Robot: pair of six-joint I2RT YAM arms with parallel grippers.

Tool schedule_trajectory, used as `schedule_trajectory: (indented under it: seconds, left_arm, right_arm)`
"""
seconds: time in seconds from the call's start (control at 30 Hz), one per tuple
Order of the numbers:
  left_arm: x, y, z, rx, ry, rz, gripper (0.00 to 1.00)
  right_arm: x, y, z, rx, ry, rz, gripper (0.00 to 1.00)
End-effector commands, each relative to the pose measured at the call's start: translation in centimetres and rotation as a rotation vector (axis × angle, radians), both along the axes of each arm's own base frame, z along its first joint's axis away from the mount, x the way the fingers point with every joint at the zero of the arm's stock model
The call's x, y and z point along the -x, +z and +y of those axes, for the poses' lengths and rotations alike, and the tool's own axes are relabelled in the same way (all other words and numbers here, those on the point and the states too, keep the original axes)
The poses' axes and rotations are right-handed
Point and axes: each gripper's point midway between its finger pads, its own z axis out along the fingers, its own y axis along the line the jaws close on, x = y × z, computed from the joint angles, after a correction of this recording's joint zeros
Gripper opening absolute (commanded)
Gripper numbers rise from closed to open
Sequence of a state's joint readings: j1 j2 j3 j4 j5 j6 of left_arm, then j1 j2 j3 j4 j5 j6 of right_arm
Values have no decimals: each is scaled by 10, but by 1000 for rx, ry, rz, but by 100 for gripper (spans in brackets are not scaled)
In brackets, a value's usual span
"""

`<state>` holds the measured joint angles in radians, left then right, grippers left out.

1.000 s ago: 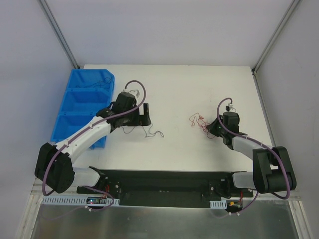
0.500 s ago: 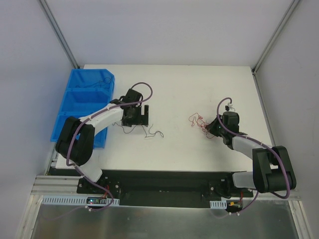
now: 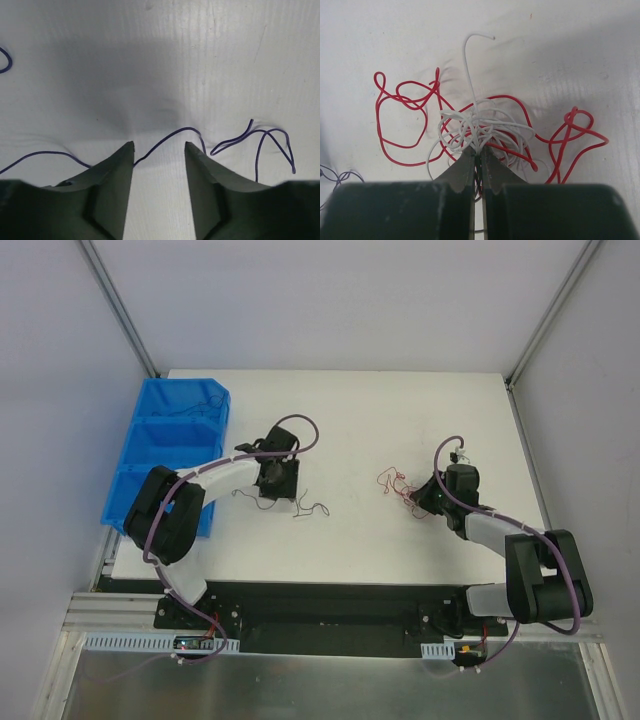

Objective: Untangle the cables

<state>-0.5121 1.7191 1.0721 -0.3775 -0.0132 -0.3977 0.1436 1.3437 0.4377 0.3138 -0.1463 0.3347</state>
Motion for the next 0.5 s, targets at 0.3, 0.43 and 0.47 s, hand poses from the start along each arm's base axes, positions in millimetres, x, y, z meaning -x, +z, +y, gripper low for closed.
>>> schedule_trajectory:
  seconds: [0.3,0.43,0.47]
  left_arm:
    - [-24,53,-2,-12,9,-194,0]
    - [-44,110,-6,34,4,-334,0]
    - [-50,127,-7,42,6,-377,0]
  right_arm:
    - [-13,11,9,-41,23,-36,1]
    - [-13,11,7,-39,13,-35,1]
    - [-14,11,9,-44,19,-33,1]
